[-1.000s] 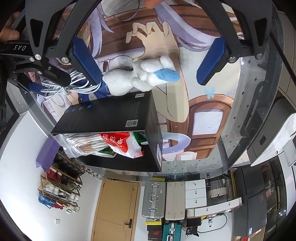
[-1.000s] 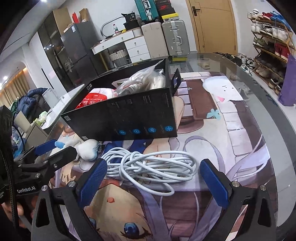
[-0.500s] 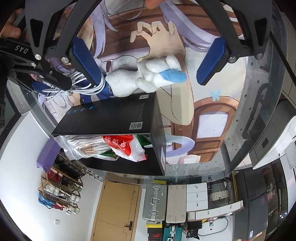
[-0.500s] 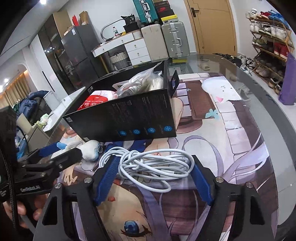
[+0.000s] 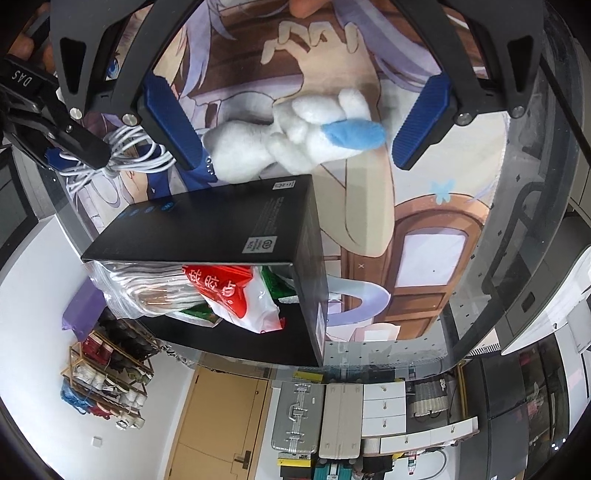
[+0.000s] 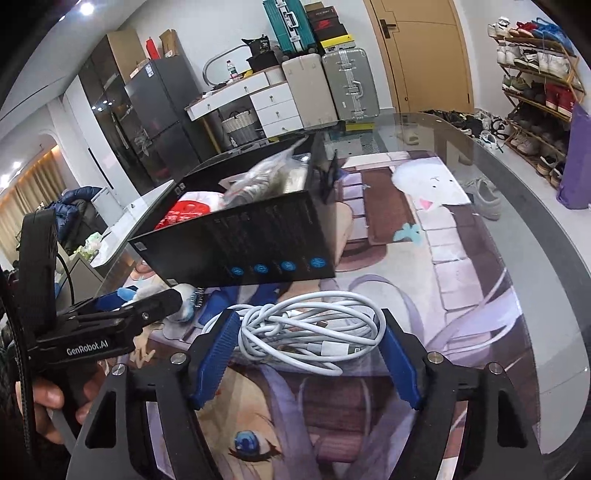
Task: Organize soft objects
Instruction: 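Grasp the white plush toy with the left gripper while the right grasps the coiled cable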
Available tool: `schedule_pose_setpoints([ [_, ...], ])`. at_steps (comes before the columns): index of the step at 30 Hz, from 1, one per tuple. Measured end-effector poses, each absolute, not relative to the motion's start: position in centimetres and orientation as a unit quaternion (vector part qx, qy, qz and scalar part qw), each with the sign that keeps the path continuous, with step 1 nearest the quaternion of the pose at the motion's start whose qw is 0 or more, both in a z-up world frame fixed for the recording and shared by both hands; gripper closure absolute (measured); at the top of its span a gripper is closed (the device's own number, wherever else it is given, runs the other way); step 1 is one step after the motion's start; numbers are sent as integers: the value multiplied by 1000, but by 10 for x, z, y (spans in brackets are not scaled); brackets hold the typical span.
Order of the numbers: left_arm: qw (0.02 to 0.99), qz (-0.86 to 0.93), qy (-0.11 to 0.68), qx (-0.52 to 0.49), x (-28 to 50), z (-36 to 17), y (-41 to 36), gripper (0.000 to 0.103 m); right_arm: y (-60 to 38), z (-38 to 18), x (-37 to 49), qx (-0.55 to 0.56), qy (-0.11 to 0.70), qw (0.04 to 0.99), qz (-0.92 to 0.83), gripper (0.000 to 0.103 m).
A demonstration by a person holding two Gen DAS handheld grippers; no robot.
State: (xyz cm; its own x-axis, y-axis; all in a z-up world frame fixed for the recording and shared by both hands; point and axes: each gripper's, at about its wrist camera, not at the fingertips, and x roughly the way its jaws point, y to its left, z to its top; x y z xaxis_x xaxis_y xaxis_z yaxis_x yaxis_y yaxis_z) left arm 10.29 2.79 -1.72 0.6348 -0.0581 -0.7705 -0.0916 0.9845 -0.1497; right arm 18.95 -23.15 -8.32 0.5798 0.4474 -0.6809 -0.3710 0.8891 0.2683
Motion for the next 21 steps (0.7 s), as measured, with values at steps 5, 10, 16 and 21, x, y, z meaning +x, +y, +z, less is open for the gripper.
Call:
schedule_pose_setpoints([
  [5, 896, 19, 436, -78, 106, -23, 25, 0, -241, -84, 189, 50, 398, 889, 220, 28],
  [10, 897, 13, 437, -69, 106, -22, 20, 0, -247, -84, 190, 54, 400, 889, 217, 28],
  [16, 894, 28, 445, -48, 107, -23, 11, 0, -250, -87, 191, 52, 399, 889, 218, 28],
  [21, 891, 33, 453, -22, 110, -25, 1, 0, -251, -87, 191, 53, 399, 889, 217, 28],
])
